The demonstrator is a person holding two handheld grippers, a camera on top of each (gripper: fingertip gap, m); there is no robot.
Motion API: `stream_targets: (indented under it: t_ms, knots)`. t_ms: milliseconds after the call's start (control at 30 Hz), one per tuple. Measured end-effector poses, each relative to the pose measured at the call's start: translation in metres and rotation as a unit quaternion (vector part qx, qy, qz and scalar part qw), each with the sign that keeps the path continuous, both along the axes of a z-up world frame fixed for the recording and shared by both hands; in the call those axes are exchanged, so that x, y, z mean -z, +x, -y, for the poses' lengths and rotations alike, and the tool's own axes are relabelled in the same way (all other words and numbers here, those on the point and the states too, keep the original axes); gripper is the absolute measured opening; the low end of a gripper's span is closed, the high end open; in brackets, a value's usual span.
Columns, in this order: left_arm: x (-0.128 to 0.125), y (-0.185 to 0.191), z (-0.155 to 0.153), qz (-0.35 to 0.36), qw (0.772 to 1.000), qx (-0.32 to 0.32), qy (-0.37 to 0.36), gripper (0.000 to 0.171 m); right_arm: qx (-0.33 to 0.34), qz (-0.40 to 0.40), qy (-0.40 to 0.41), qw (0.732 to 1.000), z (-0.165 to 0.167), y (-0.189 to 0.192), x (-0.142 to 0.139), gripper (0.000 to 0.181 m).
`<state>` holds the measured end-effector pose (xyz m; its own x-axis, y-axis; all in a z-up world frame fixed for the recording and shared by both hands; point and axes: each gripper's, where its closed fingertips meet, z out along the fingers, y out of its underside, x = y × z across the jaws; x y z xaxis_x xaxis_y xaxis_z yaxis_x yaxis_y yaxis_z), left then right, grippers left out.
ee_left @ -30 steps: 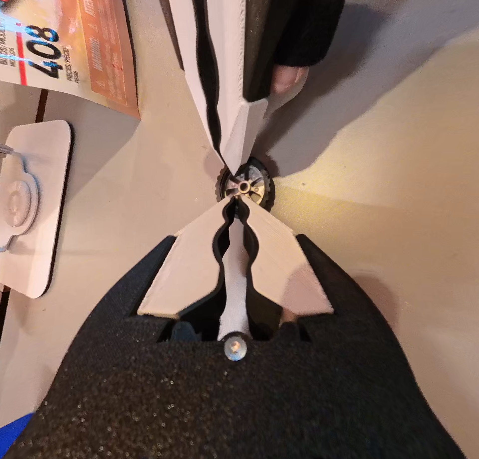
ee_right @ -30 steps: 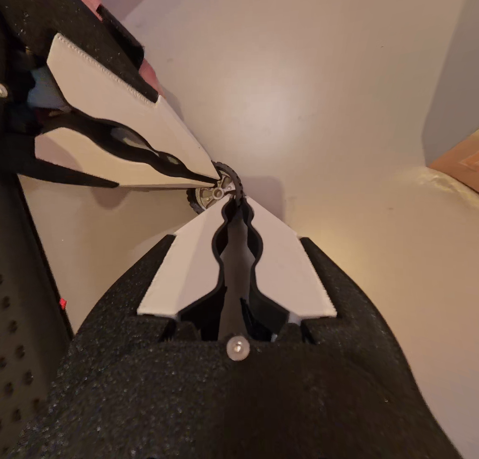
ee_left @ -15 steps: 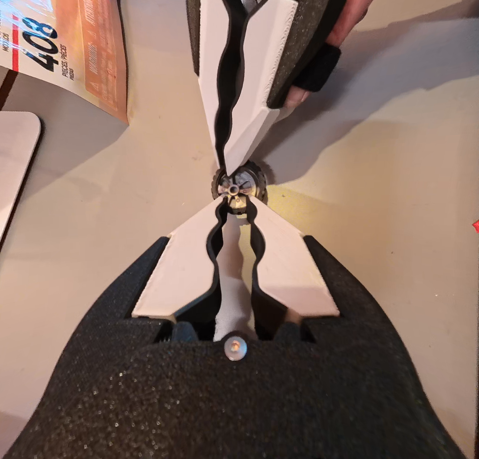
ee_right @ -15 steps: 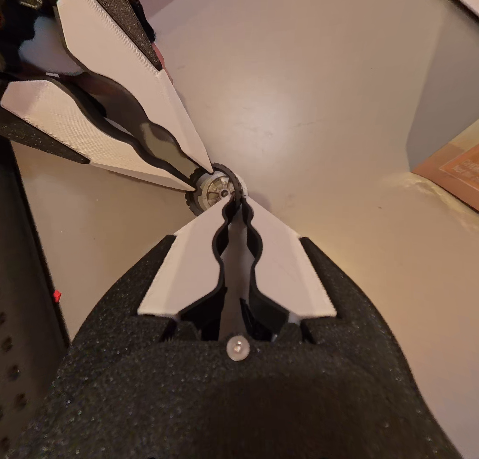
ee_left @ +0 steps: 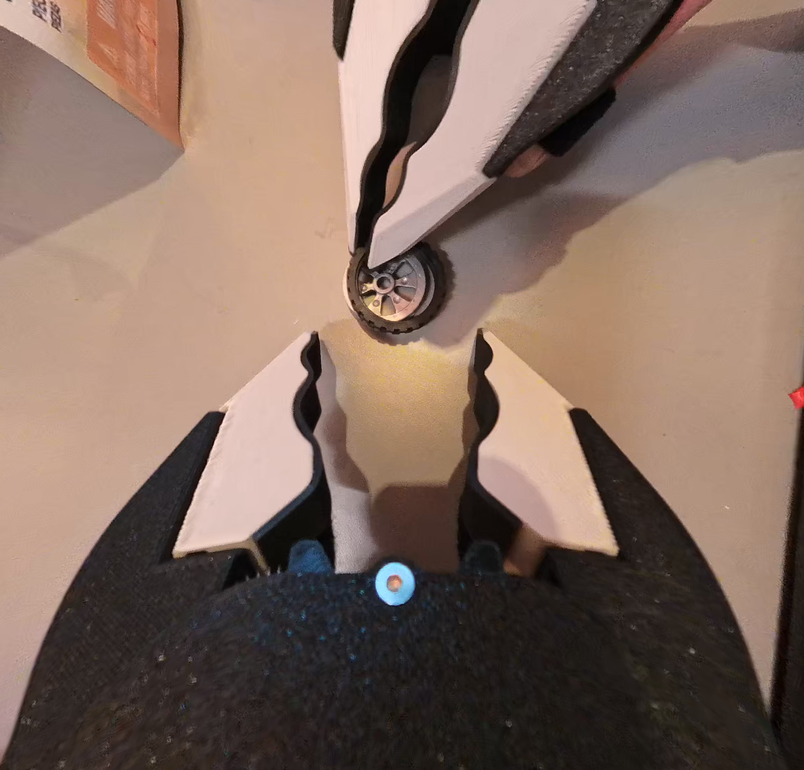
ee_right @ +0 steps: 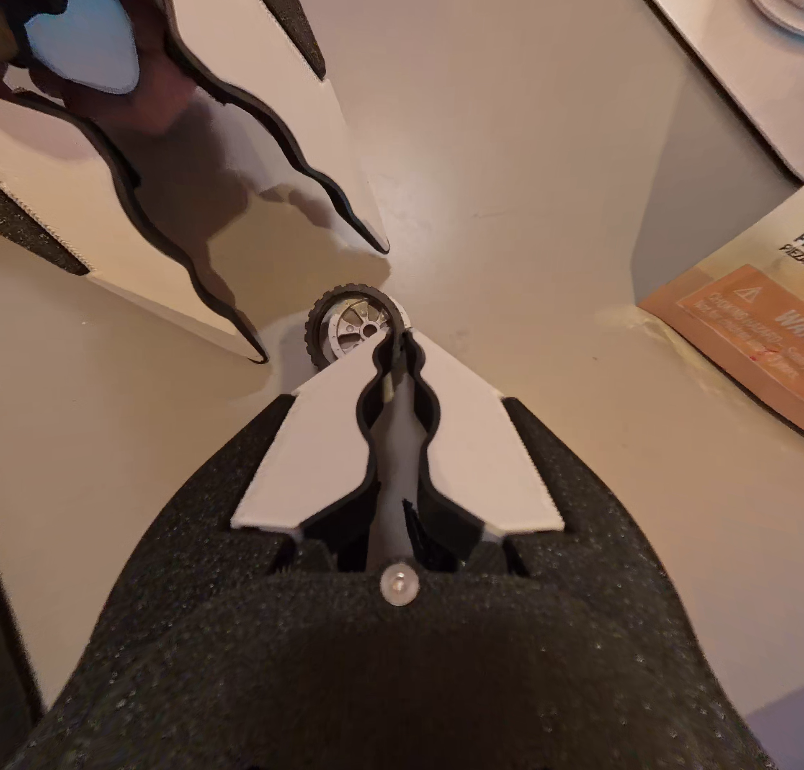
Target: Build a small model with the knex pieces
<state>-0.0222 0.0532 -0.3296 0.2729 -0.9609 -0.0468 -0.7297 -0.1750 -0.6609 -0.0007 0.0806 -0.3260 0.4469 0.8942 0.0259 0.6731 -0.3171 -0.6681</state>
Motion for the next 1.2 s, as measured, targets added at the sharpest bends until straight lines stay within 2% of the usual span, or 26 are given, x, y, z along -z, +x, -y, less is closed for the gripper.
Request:
stream_targets:
  t_ms: [333,567,833,900,933,967,1067,1133,1200]
  knots:
    - [0.002,0.016,-0.011,-0.001,1.000,0.012,0.000,0.066,0.006,-0.002,0.016,1.000,-0.005,0.001,0.000,0.005]
    - [0.003,0.022,-0.019,0.010,1.000,0.019,-0.011,0.043,0.018,-0.010,0.020,1.000,-0.011,0.005,0.000,0.005]
    - [0.002,0.025,-0.019,0.013,1.000,0.026,0.011,0.041,0.015,-0.014,0.021,1.000,-0.011,0.009,0.000,0.006]
    - [0.002,0.026,-0.019,0.019,0.999,0.026,0.010,0.041,0.028,-0.008,0.023,0.999,-0.015,0.014,0.000,0.017]
    - [0.002,0.026,-0.019,0.020,0.999,0.027,0.012,0.041,0.033,-0.007,0.021,0.999,-0.016,0.017,0.000,0.026]
    - [0.002,0.026,-0.019,0.019,0.999,0.027,0.015,0.041,0.037,-0.010,0.014,0.999,-0.015,0.018,0.000,0.028]
    - [0.000,0.027,-0.019,0.004,0.998,0.033,0.046,0.041,0.044,-0.035,-0.026,0.998,-0.012,0.015,0.002,0.022]
    - [0.000,0.027,-0.019,-0.003,0.997,0.036,0.065,0.041,0.041,-0.059,-0.051,0.996,-0.008,0.012,0.003,0.010]
    - [-0.001,0.027,-0.019,-0.004,0.996,0.038,0.075,0.041,0.049,-0.070,-0.063,0.994,-0.010,0.013,0.003,0.015]
